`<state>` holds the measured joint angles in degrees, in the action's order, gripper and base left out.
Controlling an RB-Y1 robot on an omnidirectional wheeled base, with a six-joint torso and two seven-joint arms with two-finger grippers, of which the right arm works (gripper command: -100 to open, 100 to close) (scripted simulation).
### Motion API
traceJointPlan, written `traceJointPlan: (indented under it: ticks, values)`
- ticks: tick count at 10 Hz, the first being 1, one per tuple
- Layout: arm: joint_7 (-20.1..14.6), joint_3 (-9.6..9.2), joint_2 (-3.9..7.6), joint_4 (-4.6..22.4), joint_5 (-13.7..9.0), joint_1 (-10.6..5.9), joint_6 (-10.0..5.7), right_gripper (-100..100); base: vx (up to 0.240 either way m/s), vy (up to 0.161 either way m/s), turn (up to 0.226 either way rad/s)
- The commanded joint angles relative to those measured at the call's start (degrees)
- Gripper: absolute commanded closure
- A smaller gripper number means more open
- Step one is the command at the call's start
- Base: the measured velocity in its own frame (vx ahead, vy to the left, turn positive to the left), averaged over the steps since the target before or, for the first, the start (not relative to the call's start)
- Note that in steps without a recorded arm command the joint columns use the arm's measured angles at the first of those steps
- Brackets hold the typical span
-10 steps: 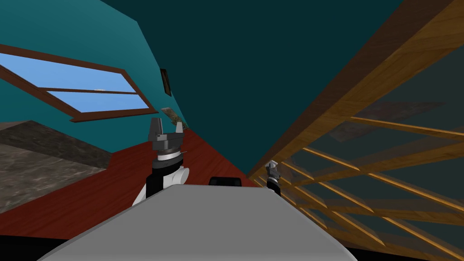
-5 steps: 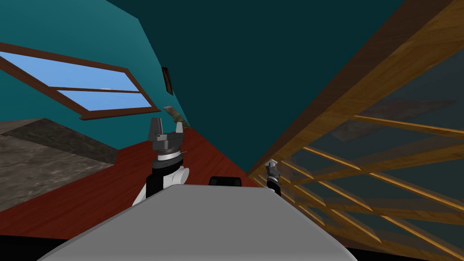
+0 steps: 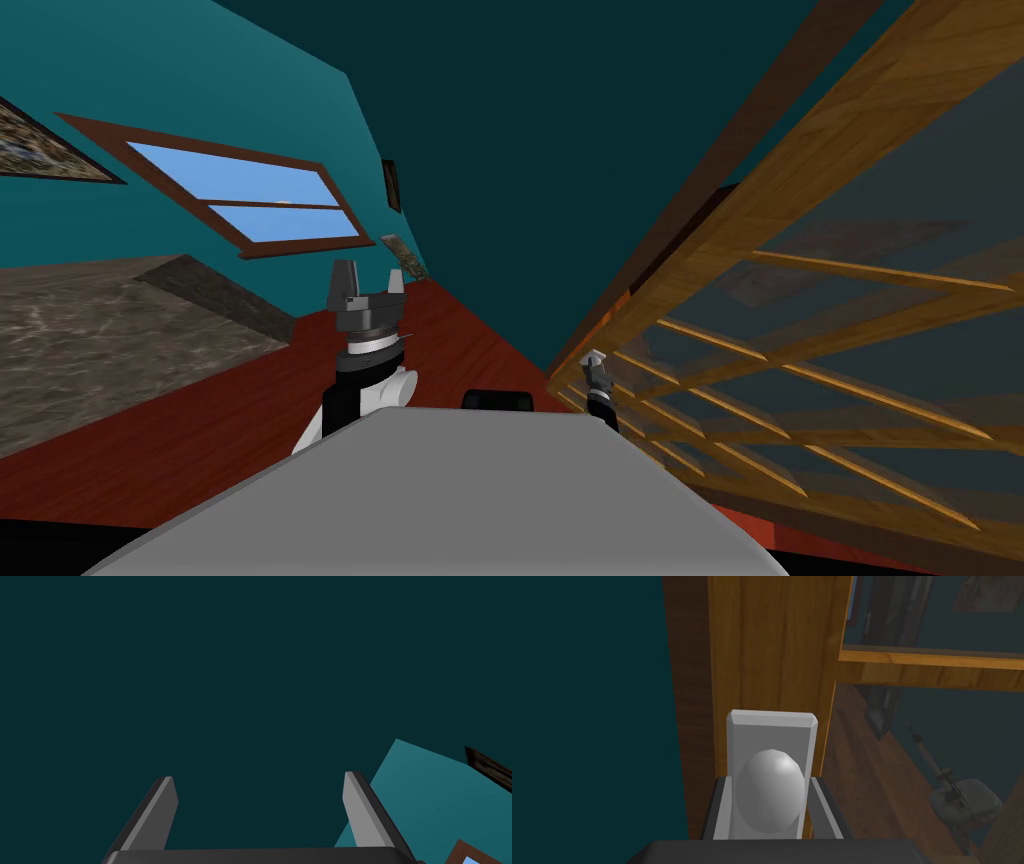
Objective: Pull the door open
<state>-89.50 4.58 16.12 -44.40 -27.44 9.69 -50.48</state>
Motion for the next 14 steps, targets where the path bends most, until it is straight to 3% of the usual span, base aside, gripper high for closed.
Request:
traceJointPlan:
  ticks: [1,3,10,12,14]
  values:
    - [-1.1,-1.16,0.46,-0.5,0.7,0.48,-0.15,100,-0.218,0.012,0.063]
    - [-1.1,-1.31,0.53,-0.6,0.8,0.39,-0.07,100,-0.163,0.006,0.048]
    - [-5.1,-6.47,2.62,-2.5,4.2,2.97,-1.88,100,-0.205,-0.001,0.061]
    - [-5.2,-6.61,2.72,-2.6,4.3,2.91,-1.91,100,-0.158,0.021,0.028]
    - [-6.7,-8.68,3.60,-3.2,5.7,4.12,-3.04,100,-0.196,-0.029,0.071]
